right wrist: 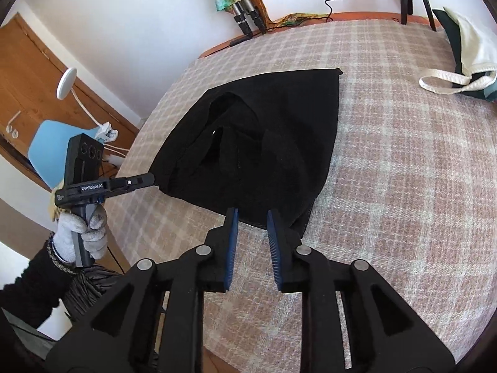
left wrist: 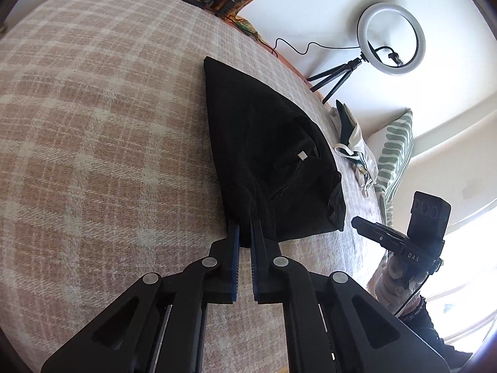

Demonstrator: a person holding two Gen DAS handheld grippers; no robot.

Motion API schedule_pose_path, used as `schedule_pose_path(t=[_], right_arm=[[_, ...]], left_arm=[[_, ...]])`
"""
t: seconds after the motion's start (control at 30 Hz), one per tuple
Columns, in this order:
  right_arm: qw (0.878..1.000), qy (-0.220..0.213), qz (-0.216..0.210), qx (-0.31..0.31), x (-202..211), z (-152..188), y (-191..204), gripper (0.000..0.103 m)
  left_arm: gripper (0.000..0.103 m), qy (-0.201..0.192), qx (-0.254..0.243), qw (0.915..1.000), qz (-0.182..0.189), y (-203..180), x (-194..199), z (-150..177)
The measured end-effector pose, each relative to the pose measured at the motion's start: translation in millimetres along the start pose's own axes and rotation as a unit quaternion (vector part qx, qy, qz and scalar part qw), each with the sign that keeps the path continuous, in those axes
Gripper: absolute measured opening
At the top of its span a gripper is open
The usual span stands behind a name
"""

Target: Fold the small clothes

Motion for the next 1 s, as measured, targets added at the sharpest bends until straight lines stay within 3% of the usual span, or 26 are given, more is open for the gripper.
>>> schedule_pose_path(t=[0.1,0.2,0.27,0.37,0.57,0.7,0.8,0.87,1.0], right_arm=[[0.994,0.024,0.079,0.074,-17,-2,20,0.028],[0.989,0.042,0.109,0.093,-30,-1,19,0.027],[0.985,0.043,0.125,0.113,-33,-1,21,0.012],[0.983,0.034,0.126,0.126,-24,1,20,0.004],[0.981,-0.019,0.147,0.122,26,2,8,0.003],[0.975,-0.009,0.154,0.159,29,8,15,0.003],[0.967,0.025,0.176,0.181,12,15,17,0.003],[0.964,0.034,0.185,0.19,5,18,18,0.003],[0.975,0.005,0.163,0.152,18,10,12,0.003]], left_arm=[[0.005,-0.004,-0.004,1.0,-0.006,-2,-1,-1],[0.005,-0.006,0.002,1.0,-0.007,2,-1,-2],[0.005,-0.007,0.002,0.9999,-0.008,4,0,-3],[0.005,-0.011,0.002,0.9999,-0.007,6,4,-4],[0.005,-0.023,-0.004,0.9997,0.011,-1,22,-4],[0.004,-0.015,-0.004,0.9999,0.0,4,20,0],[0.004,-0.002,0.008,0.9999,-0.008,14,14,6],[0.004,0.003,0.027,0.9996,0.007,20,17,7],[0.004,-0.008,0.09,0.993,0.076,30,37,-3]])
Point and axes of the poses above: each gripper's, at about its wrist camera, not at the fingertips, and x roughly against the way its jaws point, y to its left, z to its underside, the point moved 1 cm from there along -x, roughly the way its jaws point, and after that the axes turned 11 degrees about x, right-handed, at the moved point
